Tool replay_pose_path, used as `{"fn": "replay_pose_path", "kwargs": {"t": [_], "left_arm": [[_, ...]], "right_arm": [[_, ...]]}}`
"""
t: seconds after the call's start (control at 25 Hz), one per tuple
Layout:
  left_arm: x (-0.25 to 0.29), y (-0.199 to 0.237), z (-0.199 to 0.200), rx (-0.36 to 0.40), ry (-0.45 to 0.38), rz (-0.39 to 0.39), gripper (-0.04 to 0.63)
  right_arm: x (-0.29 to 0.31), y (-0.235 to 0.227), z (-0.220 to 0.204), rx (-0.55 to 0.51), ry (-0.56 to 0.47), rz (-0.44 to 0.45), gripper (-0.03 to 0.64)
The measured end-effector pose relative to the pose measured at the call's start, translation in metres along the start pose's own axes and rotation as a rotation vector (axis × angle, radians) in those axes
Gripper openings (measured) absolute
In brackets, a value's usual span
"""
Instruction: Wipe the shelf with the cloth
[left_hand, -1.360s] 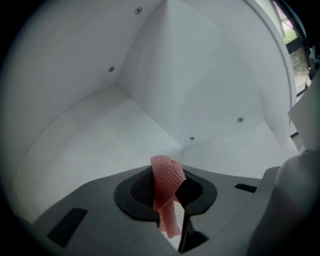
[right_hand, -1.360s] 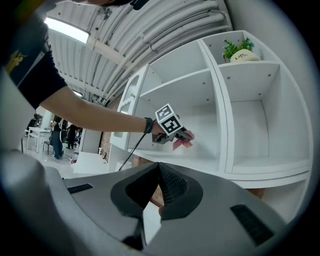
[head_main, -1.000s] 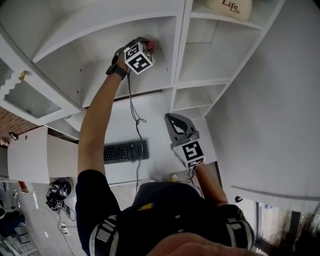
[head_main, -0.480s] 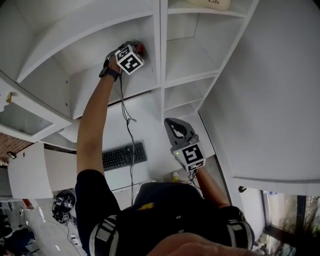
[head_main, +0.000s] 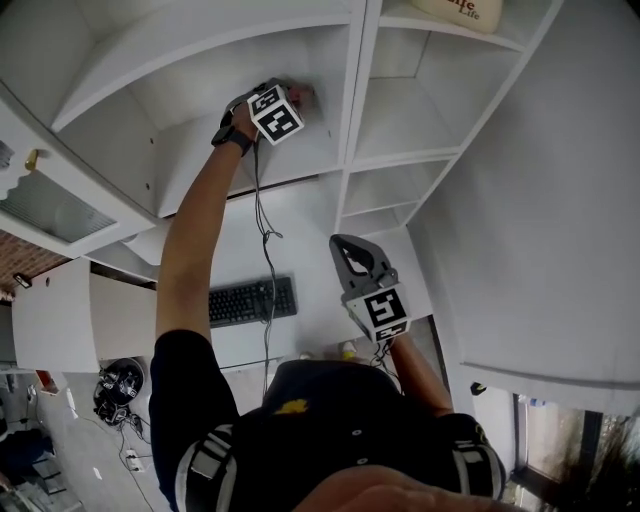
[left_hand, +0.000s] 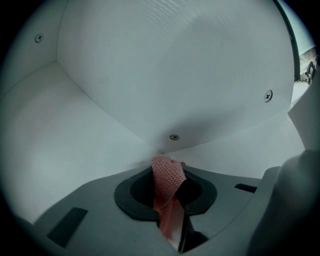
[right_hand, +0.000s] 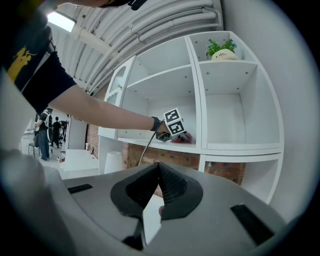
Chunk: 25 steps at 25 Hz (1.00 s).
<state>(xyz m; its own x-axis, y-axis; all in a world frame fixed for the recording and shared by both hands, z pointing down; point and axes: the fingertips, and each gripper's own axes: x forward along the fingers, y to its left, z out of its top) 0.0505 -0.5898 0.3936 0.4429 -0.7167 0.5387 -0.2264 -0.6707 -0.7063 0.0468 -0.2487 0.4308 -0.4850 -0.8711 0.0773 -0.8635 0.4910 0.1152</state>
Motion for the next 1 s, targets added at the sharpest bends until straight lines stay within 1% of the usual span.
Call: {"fn": "replay_pose_path", "kwargs": {"t": [0.08, 0.24, 0.44, 0.64, 0.84, 1.0], "left_arm": [[-0.004, 0.002, -0.008, -0.010, 0.013, 0.005, 0.083], [-0.011, 0.006, -0.025, -0.036, 0.045, 0.018, 0.081], [-0.022, 0.014, -0.051, -0.067, 0.094, 0.043, 0.075], [-0.035, 0.018, -0.074, -0.128, 0.117, 0.040, 0.074], [-0.043, 0.019, -0.085, -0.134, 0.134, 0.056, 0.072], [-0.048, 0.022, -0.095, -0.157, 0.151, 0.061, 0.072]], "right_arm": [[0.001, 0.003, 0.001, -0.012, -0.004, 0.012, 0.005], [0.002, 0.008, 0.002, 0.004, -0.008, 0.024, 0.005], [0.003, 0.019, 0.004, 0.000, -0.016, 0.049, 0.005], [0.000, 0.024, 0.004, -0.001, -0.016, 0.063, 0.005], [0.001, 0.033, 0.005, -0.002, -0.016, 0.083, 0.005], [0.002, 0.039, 0.002, 0.003, -0.012, 0.094, 0.005]]}}
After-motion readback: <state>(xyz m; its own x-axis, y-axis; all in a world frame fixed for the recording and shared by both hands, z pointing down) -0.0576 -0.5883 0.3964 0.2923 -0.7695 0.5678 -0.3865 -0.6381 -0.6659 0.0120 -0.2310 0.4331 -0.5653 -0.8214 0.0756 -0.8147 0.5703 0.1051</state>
